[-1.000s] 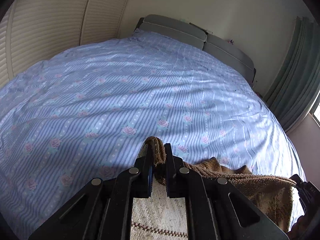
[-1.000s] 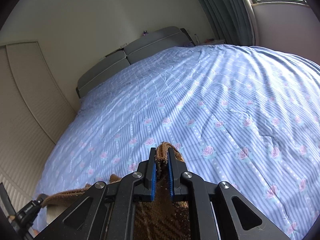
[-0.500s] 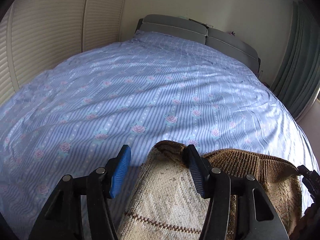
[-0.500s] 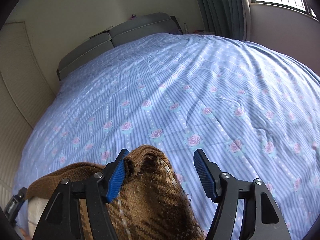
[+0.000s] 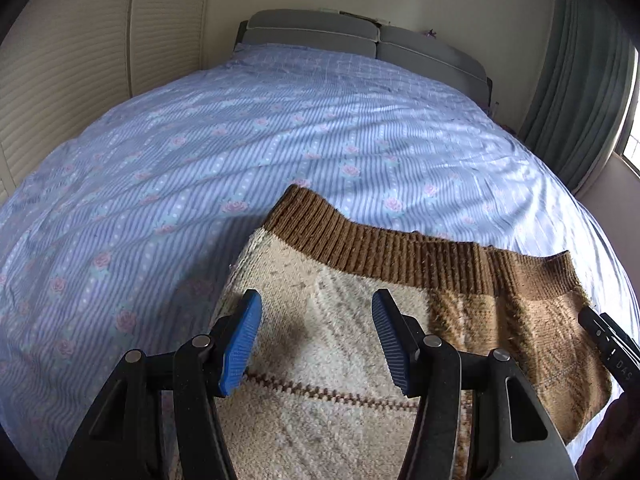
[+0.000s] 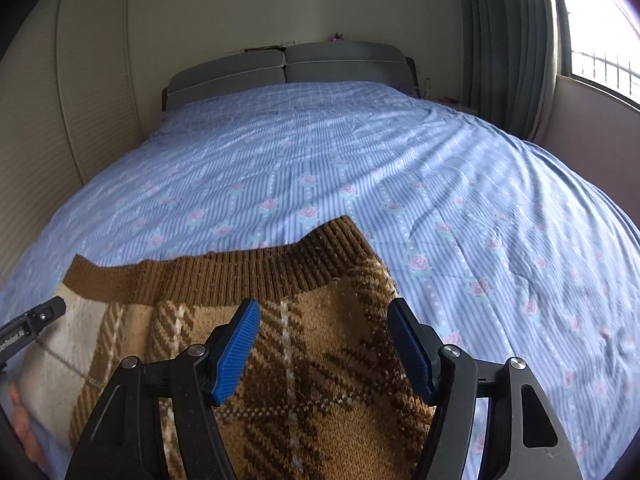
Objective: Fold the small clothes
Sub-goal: 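Lay the hem over the collar end and open both grippers, then grasp the brown plaid side of the folded sweater with the right gripper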
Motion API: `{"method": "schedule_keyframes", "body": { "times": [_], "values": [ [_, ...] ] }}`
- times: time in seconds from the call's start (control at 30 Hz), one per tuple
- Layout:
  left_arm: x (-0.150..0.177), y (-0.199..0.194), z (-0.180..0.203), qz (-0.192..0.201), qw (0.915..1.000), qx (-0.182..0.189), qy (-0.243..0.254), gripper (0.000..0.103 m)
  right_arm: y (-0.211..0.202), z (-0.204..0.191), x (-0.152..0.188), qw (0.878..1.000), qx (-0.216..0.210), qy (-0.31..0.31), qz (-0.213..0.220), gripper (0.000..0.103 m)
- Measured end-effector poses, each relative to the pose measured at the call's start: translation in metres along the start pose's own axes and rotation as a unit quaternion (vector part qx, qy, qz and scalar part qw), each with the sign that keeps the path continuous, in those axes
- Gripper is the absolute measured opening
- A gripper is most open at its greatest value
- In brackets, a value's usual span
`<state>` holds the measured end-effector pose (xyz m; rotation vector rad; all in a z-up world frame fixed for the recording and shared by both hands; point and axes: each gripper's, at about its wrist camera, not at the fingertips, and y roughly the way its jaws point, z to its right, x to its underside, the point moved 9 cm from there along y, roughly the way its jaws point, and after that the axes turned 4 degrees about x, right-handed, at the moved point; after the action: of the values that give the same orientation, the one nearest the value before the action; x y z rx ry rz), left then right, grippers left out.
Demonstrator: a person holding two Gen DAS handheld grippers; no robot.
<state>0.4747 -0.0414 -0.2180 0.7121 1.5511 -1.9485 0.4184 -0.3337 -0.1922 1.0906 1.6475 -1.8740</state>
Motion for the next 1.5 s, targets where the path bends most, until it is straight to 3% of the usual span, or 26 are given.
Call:
{"method": "schedule_keyframes", "body": {
  "times": [0.17, 0.33, 0.5, 0.57, 0.7, 0.87, 0.97, 1.1, 1.17, 1.37, 1.5],
  "values": [
    [0.011, 0.009, -0.013, 0.0, 1.0, -0.003, -0.008, 0.055, 0.025, 0.017, 0.026, 0.999, 0.021, 0.006, -0.048, 0.067],
    [0.014, 0.012, -0.009, 0.008, 0.9995, -0.025, 0.017, 0.055, 0.04, 0.032, 0.041, 0.996, -0.008, 0.053, -0.075, 0.071],
    [0.013, -0.009, -0.006, 0.009, 0.9997, -0.021, 0.008, 0.058, 0.021, 0.029, 0.033, 0.997, -0.01, 0.047, -0.066, 0.071],
    [0.015, -0.024, -0.003, 0.018, 0.9993, -0.024, 0.021, 0.064, 0.004, 0.03, 0.031, 0.997, -0.014, 0.051, -0.055, 0.071],
    [0.028, -0.057, 0.006, 0.032, 0.9983, -0.016, 0.047, 0.065, -0.037, 0.033, 0.034, 0.998, -0.02, 0.054, -0.029, 0.072],
    [0.058, -0.075, 0.013, 0.027, 0.9971, 0.008, 0.07, 0.068, -0.078, 0.009, 0.054, 0.997, -0.077, 0.018, -0.009, 0.072],
    [0.074, -0.065, 0.011, -0.002, 0.9981, 0.022, 0.058, 0.068, -0.082, -0.013, 0.071, 0.993, -0.116, -0.017, -0.024, 0.072],
    [0.08, -0.055, -0.002, -0.007, 0.9981, -0.006, 0.06, 0.068, -0.063, -0.016, 0.096, 0.992, -0.093, -0.04, -0.072, 0.072],
    [0.082, -0.049, -0.008, -0.013, 0.9988, -0.002, 0.047, 0.068, -0.052, -0.009, 0.105, 0.991, -0.092, -0.032, -0.087, 0.073],
    [0.083, -0.051, -0.009, -0.007, 0.9982, -0.003, 0.059, 0.068, -0.048, -0.009, 0.113, 0.99, -0.097, -0.047, -0.087, 0.074],
    [0.081, -0.069, -0.005, 0.002, 0.9986, -0.001, 0.053, 0.068, -0.064, 0.001, 0.107, 0.99, -0.118, -0.007, -0.08, 0.073]
  ]
}}
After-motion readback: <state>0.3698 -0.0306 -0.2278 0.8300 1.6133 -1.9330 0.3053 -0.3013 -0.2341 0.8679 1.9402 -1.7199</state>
